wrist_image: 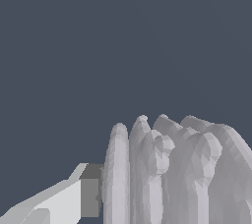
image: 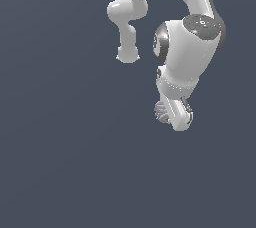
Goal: Pick up the object and move it to a goal position.
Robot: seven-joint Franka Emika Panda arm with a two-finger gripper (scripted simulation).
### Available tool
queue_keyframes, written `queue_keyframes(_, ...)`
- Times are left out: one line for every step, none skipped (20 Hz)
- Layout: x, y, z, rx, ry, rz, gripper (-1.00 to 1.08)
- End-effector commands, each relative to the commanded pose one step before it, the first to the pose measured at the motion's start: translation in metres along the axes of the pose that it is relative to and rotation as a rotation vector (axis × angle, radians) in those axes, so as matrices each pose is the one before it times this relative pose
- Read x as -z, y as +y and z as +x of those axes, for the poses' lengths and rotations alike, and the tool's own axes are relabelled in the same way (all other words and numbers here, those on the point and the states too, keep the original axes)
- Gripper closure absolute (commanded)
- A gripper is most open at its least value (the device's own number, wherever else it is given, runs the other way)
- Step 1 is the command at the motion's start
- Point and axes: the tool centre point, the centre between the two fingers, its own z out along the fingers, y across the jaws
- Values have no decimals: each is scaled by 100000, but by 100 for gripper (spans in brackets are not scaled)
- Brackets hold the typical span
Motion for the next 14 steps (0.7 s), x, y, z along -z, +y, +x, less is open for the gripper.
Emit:
queue_keyframes(2832, 237, -1211, -69, 78, -41, 108)
queue_keyframes(1108, 66, -483, -16, 45, 11, 108)
queue_keyframes(1096, 60, -479, 0, 0, 0, 108)
queue_keyframes(1087, 56, -476, 0, 0, 0, 108)
queue_keyframes(1077, 51, -473, 0, 0, 0, 108)
queue_keyframes(1065, 46, -469, 0, 0, 0, 108)
queue_keyframes(1040, 41, -459, 0, 0, 0, 108)
queue_keyframes(985, 35, -436, 0, 0, 0, 108)
queue_keyframes(913, 28, -406, 0, 0, 0, 108)
queue_keyframes(851, 31, -408, 37, 26, 19, 108)
queue_keyframes(771, 14, -346, 0, 0, 0, 108)
queue_keyframes(703, 7, -317, 0, 0, 0, 108)
queue_keyframes(646, 10, -323, 64, -26, 5, 108)
queue_keyframes(579, -1, -263, 0, 0, 0, 108)
